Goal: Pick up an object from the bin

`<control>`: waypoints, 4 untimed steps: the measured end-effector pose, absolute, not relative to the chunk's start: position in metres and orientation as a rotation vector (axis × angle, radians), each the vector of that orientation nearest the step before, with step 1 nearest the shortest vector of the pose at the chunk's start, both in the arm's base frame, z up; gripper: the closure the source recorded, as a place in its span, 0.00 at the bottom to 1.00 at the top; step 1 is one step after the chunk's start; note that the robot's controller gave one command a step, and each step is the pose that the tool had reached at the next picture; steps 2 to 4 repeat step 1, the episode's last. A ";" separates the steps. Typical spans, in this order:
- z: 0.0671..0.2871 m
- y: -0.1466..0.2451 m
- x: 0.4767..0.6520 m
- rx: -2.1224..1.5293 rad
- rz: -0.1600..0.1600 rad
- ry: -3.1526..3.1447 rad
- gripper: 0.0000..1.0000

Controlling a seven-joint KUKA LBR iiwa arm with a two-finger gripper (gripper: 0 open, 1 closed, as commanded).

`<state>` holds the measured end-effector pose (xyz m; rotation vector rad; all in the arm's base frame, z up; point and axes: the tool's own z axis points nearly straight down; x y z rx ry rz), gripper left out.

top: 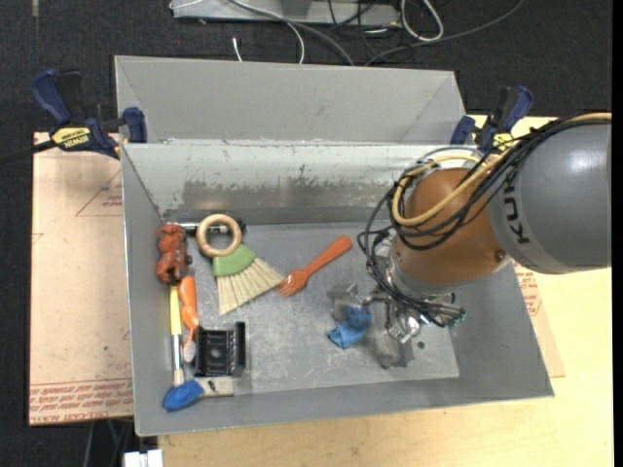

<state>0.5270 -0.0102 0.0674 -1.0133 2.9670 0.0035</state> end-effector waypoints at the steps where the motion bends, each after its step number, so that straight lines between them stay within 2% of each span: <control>1: 0.071 -0.002 0.531 -1.361 0.003 2.824 1.00; 4: 0.071 -0.002 0.531 -1.361 0.003 2.824 1.00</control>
Offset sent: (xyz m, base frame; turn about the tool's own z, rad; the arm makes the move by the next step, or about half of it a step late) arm 0.0000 0.0000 0.0000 0.0000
